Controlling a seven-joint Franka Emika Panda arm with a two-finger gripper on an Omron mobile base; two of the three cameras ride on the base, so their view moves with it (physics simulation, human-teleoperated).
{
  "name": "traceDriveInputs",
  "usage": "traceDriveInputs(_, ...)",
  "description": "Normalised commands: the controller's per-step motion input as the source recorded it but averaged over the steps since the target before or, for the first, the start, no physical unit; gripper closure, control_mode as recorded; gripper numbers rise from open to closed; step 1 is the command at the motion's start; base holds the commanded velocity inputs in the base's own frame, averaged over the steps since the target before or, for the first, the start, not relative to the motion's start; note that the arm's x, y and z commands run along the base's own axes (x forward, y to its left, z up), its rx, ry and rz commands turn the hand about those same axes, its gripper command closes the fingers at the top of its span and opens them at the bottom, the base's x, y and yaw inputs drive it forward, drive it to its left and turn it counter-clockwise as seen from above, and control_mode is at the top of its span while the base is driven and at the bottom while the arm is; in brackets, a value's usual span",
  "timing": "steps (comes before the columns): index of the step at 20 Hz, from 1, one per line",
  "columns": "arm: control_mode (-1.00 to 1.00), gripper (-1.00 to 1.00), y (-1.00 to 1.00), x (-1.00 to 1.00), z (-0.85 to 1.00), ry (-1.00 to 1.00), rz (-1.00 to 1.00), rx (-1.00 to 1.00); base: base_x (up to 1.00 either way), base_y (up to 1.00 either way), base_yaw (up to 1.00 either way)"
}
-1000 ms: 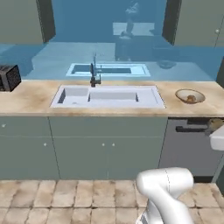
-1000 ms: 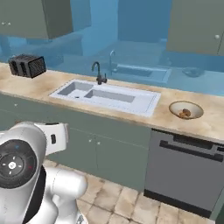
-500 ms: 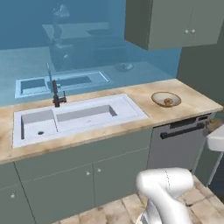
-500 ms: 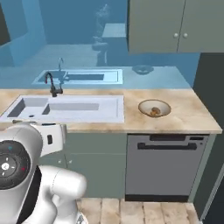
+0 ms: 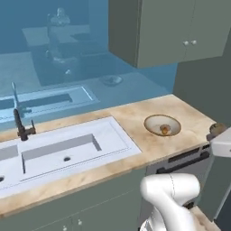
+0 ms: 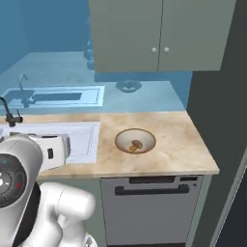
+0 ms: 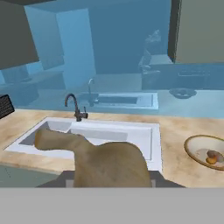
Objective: Take the garlic, mango, and mushroom from the freezer and place them in the bowl on the counter.
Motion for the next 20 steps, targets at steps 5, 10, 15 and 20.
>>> traceDriveInputs(5,1.00,1.00,0.00,0.00,0.00,0.00,0.00,0.00,0.56,-0.28,-0.01)
traceDriveInputs(10,1.00,1.00,0.00,0.00,0.00,0.00,0.00,0.00,0.57,0.00,-0.05)
traceDriveInputs(15,1.00,1.00,0.00,0.00,0.00,0.00,0.00,0.00,0.35,0.00,-0.30)
traceDriveInputs(20,1.00,1.00,0.00,0.00,0.00,0.00,0.00,0.00,0.13,-0.21,-0.32)
